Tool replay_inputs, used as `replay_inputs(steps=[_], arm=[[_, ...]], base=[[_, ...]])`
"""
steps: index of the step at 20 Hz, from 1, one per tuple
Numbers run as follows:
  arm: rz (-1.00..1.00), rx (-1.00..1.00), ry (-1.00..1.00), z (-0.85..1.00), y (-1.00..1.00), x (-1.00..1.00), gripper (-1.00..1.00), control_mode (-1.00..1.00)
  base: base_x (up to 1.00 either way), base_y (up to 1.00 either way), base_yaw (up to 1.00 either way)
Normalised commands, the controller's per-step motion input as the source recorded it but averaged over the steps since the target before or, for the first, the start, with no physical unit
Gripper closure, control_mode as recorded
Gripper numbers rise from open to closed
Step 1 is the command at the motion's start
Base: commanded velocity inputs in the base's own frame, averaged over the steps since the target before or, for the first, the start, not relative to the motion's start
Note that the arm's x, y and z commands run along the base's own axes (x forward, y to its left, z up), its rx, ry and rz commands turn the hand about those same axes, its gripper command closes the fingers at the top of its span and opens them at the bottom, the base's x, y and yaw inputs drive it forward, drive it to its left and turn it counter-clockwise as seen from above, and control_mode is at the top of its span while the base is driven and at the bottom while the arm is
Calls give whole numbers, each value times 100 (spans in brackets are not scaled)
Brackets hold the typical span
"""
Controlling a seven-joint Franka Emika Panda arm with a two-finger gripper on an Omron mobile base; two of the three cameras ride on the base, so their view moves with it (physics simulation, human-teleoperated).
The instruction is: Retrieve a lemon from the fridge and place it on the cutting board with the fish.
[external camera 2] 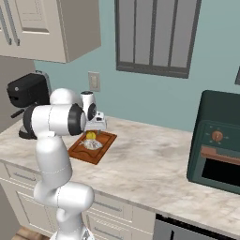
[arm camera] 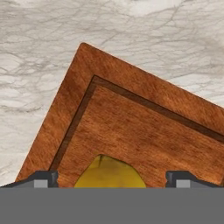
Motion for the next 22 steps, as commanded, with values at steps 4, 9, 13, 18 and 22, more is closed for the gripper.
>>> replay_inputs(steps=[4,9,13,18,22], arm=[[0,0,0,39,-10,-7,-100,-100],[-3,1,-3,57,-30,-61,-100,-100],[-6,1,-8,56,-47,-90,-100,-100],[-6,0,-8,72,-43,-99,-100,-100],[-12,0,-10,73,-38,-100,-100,-100]], base=[[0,0,0],[0,0,0],[0,0,0],[0,0,0],[0,0,0]])
